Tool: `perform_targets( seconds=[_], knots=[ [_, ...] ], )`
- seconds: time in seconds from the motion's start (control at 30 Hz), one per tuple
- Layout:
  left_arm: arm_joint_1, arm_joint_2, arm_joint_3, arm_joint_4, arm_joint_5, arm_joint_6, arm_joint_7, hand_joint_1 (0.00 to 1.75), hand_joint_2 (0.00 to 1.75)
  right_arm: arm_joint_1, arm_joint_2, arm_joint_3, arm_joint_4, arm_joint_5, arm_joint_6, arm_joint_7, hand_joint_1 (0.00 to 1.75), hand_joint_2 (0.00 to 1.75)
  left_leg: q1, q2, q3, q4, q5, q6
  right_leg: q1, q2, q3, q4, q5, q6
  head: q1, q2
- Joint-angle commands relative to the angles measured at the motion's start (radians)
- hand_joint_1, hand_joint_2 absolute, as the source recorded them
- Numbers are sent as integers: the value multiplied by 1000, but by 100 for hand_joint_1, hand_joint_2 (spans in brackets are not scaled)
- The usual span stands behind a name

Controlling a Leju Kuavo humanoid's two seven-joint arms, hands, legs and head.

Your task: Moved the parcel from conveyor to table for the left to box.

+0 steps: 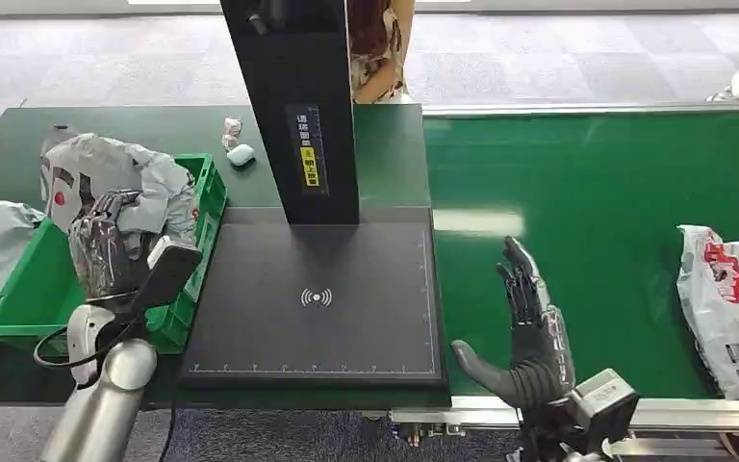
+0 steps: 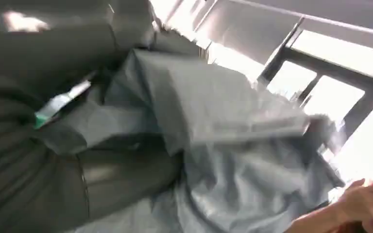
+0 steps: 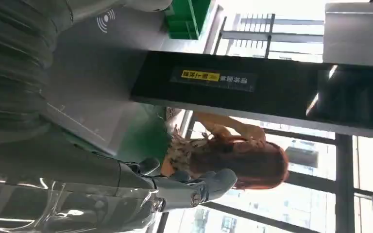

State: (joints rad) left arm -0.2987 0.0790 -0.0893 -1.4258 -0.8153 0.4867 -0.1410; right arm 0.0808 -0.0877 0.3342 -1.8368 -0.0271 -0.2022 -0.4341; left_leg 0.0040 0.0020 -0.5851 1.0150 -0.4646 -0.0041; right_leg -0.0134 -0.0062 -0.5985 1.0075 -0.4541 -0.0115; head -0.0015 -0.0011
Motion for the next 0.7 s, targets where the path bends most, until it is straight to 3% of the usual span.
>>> perform_targets(
  seconds=[0.03,0.13,0.5,0.53,0.57,0.7],
  knots=[
    [-416,70,-66,776,-75,-111,102,175,175,-115,33,20,118,-10,16,36,0,175,1,-4,2,-1,2,-1,1,-4,3,-1,0,-1,0,0],
    [-454,79,-77,879,-96,-111,139,175,175,-149,31,26,141,-17,17,45,0,175,1,-2,2,-2,2,-1,1,-2,3,-2,1,0,0,0],
    [-474,124,-66,934,-114,-112,221,175,175,-165,33,47,156,-22,13,56,0,175,1,3,3,-2,0,-1,1,3,3,-1,1,0,0,0],
    [-479,132,-61,942,-114,-119,235,157,175,-163,33,49,156,-22,12,57,0,175,1,3,3,-1,0,-1,1,3,2,-1,1,0,0,0],
    [-475,135,-53,937,-104,-114,227,0,175,-157,32,49,154,-21,11,58,0,175,2,5,4,-2,0,-1,2,6,3,-2,2,0,0,0],
    [-417,136,-27,834,-44,-94,139,0,175,-128,25,40,132,-16,5,58,0,175,2,3,3,-2,1,-1,2,4,2,-2,1,0,0,0]
  ],
)
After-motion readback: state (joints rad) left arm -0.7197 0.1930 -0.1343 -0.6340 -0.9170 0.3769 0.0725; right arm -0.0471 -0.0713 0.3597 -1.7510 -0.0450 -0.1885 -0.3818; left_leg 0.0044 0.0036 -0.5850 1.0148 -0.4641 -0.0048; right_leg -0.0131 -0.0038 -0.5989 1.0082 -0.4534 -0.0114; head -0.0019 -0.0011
